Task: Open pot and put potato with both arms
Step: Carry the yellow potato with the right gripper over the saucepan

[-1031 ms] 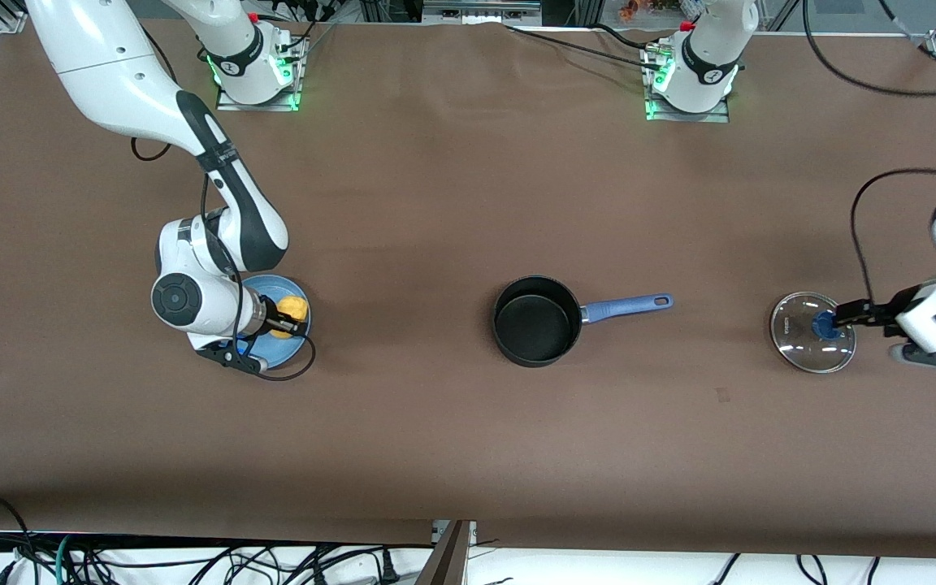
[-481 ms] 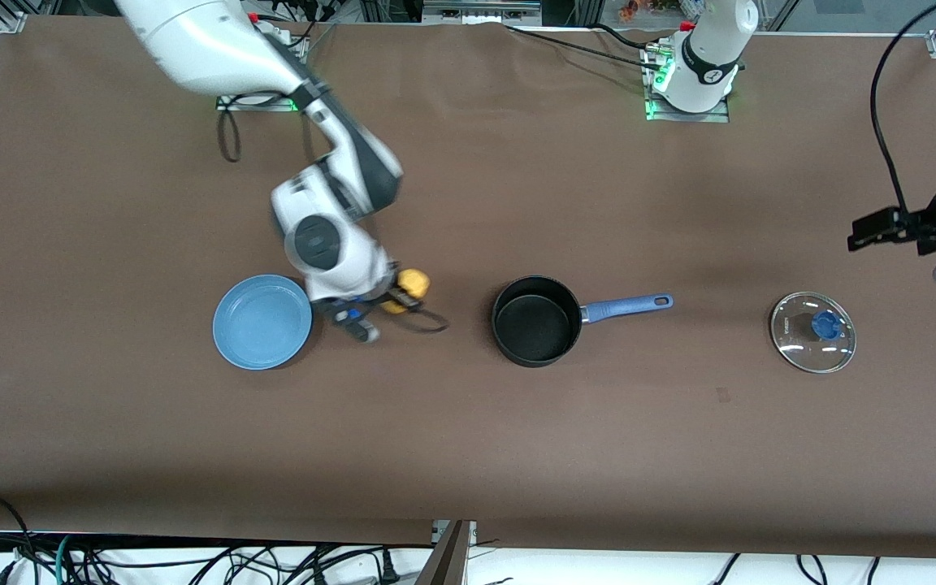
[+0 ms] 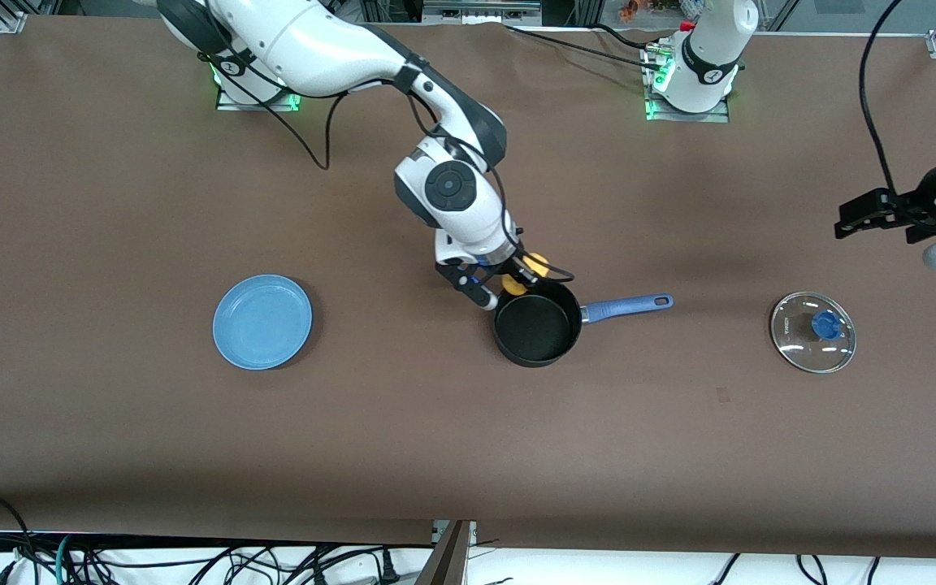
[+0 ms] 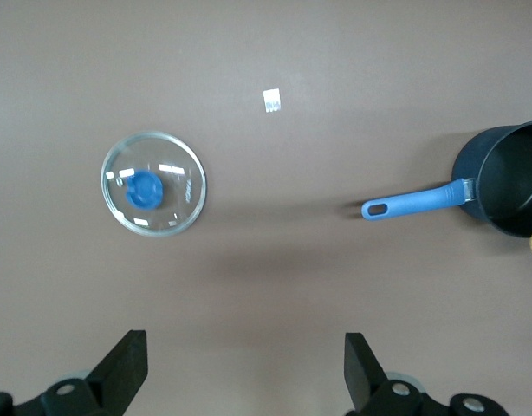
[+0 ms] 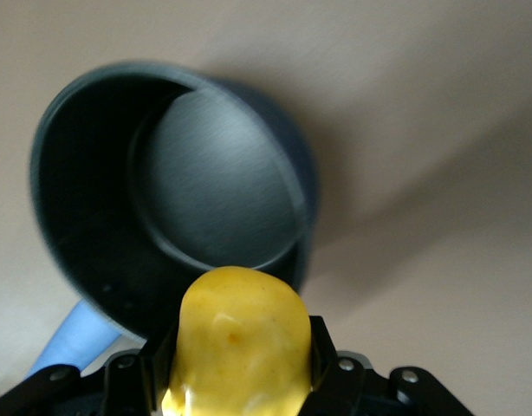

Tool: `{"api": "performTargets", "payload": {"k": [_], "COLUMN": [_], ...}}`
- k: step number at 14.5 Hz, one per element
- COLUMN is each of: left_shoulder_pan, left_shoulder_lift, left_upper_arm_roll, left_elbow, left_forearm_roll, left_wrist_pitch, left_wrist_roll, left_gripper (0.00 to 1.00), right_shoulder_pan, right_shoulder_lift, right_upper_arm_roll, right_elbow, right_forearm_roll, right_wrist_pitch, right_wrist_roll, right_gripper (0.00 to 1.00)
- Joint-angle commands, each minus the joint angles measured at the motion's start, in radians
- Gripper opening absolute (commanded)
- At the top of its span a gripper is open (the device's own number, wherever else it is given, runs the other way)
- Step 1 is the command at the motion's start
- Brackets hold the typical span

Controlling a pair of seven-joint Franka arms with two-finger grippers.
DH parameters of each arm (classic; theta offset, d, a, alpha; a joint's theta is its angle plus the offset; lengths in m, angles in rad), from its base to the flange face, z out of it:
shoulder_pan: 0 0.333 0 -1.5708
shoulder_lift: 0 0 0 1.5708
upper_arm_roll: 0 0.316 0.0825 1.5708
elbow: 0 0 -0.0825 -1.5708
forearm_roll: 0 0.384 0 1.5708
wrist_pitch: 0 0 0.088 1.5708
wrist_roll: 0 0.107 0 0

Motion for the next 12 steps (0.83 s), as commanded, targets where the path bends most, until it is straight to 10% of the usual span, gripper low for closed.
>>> {"api": "performTargets", "payload": {"k": [1,4,12], "left_shoulder_pan": [-0.024,-0.012,-0.004], "left_shoulder_lift": [-0.011,0.007,0.056], "left_upper_arm_roll": [0.015,0.014,0.014], "left_elbow": [0.006,0.017,0.068], "left_forearm_roll": [-0.009,-0.006,-0.018], "left_wrist_pitch": [-0.027,-0.031,-0.028], "left_wrist_roll": [-0.044,-0.044,-0.043], "left_gripper": [1.00,1.00,1.00], "right_shoulder_pan": [0.005,0.003,-0.010], "right_shoulder_lift": [0.042,0.041,0.019], "right_upper_arm_roll": [-0.015,-0.064,-0.101], "right_elbow": [0.063,0.065,0.088], "right_forearm_roll": [-0.004,-0.009,-0.010], "right_wrist_pitch": [0.031,0.031,-0.033], "right_wrist_roll": [0.005,-0.020,-0.087], "right_gripper": [0.34,0.87,0.99]}}
